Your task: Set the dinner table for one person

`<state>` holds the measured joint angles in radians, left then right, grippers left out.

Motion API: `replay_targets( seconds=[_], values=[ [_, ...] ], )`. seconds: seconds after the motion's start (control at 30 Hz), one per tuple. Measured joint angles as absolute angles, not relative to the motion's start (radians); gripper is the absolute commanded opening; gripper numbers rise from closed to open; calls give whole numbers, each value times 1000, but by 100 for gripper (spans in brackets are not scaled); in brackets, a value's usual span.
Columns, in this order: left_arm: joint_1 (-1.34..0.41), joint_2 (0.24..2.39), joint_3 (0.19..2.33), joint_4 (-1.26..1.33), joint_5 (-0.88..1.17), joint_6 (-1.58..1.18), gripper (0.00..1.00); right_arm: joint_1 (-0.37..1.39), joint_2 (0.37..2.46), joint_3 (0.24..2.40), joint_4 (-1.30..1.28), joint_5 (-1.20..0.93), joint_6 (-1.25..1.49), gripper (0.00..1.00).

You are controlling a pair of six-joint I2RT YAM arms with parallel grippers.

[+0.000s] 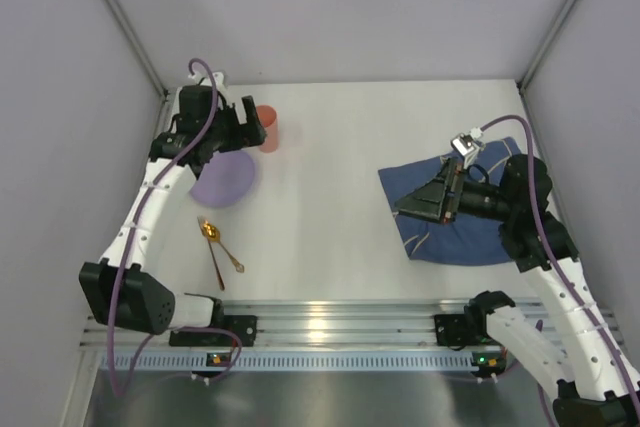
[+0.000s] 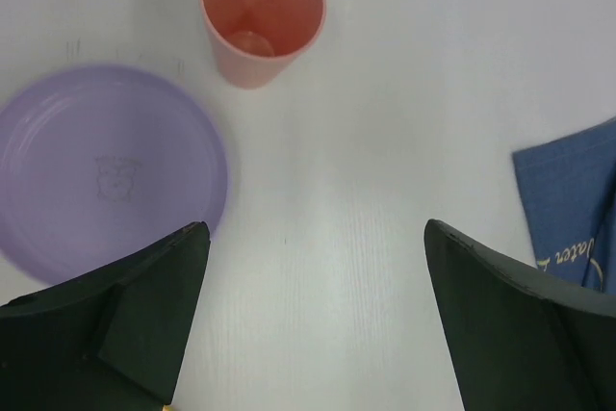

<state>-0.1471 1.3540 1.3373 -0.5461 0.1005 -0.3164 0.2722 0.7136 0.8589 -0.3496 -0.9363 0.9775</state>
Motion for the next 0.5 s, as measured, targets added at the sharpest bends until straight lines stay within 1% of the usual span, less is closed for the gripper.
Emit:
replay_targets(
  seconds=[0.13,0.27,0.3,0.37,0.43,0.5],
  values=[
    [-238,1326,1406,-669,-2,-324,99,272,721,866,-402,-916,954,100],
    [-367,1247,1385,-622,-102,-347,98,271,714,864,-463,-900,950,100],
    [-385,1223,1339,-568,-82,-385,98,270,713,864,-472,-900,949,100],
    [-366,1210,1259,-490,21,-459,98,270,709,864,-482,-901,945,100],
    [-352,1256,1216,-434,104,-543,98,267,702,864,-494,-902,938,100],
    [-395,1353,1225,-396,99,-572,98,265,697,869,-527,-902,920,100]
  ],
)
